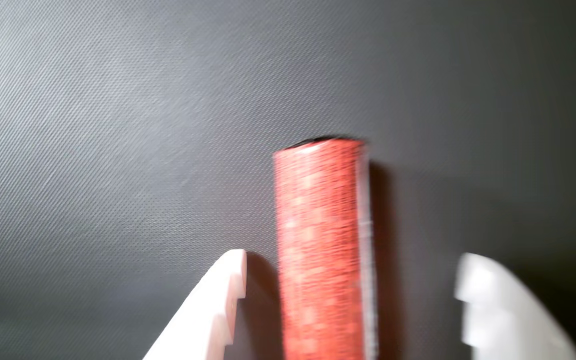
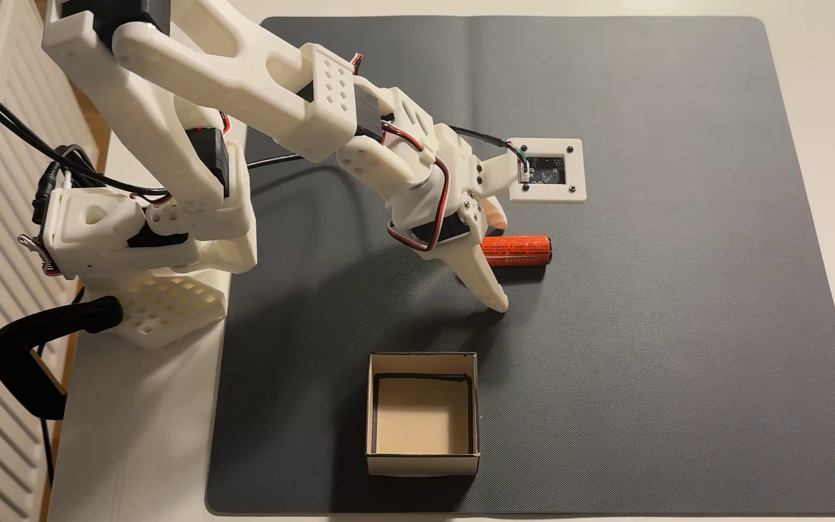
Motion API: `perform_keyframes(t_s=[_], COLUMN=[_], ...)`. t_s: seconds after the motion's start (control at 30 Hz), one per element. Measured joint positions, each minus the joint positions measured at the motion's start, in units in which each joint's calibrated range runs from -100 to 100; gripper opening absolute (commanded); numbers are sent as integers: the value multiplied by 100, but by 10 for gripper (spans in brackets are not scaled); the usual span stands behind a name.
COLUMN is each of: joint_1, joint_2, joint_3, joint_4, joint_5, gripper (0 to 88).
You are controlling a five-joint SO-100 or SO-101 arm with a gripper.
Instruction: Pick the red object and place it in the box
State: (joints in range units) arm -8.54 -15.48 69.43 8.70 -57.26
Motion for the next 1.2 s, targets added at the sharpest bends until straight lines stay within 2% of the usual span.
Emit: perform_keyframes(t_s=[0.17, 0.47, 0.5, 0.7, 1.2], joint_1=[7, 0, 0, 141, 260], joint_2=[26, 60, 60, 69, -2104], joint_3=[-36, -64, -64, -237, -1624], joint_4=[-70, -52, -52, 130, 3278], joint_5=[22, 22, 22, 286, 405], gripper=[123, 65, 8, 8, 8])
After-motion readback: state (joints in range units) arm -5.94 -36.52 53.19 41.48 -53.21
